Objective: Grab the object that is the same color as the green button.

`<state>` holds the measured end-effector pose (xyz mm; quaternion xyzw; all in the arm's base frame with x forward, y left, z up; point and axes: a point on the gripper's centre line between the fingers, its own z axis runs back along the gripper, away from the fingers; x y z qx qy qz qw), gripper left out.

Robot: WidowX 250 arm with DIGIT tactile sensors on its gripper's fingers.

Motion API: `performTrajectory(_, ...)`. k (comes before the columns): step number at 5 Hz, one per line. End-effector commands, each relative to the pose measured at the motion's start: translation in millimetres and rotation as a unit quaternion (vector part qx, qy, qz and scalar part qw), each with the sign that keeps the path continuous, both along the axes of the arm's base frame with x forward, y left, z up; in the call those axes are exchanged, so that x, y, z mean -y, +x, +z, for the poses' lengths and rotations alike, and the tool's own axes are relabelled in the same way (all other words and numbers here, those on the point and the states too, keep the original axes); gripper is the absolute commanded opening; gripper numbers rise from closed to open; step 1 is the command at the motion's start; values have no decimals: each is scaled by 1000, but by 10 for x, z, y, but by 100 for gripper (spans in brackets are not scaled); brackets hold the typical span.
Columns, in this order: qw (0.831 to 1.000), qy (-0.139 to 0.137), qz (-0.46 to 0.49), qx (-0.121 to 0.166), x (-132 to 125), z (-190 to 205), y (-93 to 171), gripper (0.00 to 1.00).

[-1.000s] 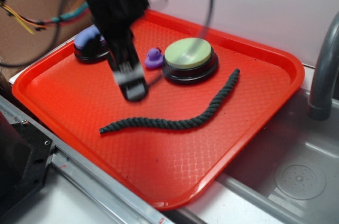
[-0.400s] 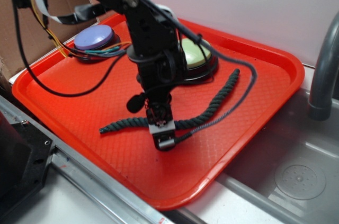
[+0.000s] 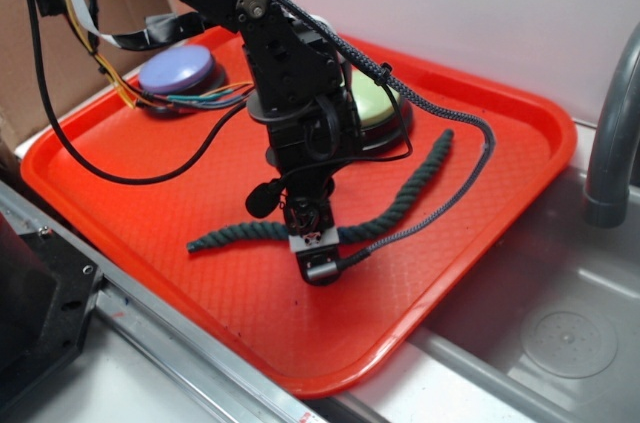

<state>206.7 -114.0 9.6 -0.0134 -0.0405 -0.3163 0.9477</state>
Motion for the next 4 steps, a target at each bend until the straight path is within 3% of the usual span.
performTrajectory(1, 1000, -9, -13, 5, 53, -38, 7, 0)
performTrajectory(3, 1000, -3, -4, 3, 27, -24, 4, 0)
performTrajectory(4, 999, -6, 49, 21, -92, 402, -5, 0)
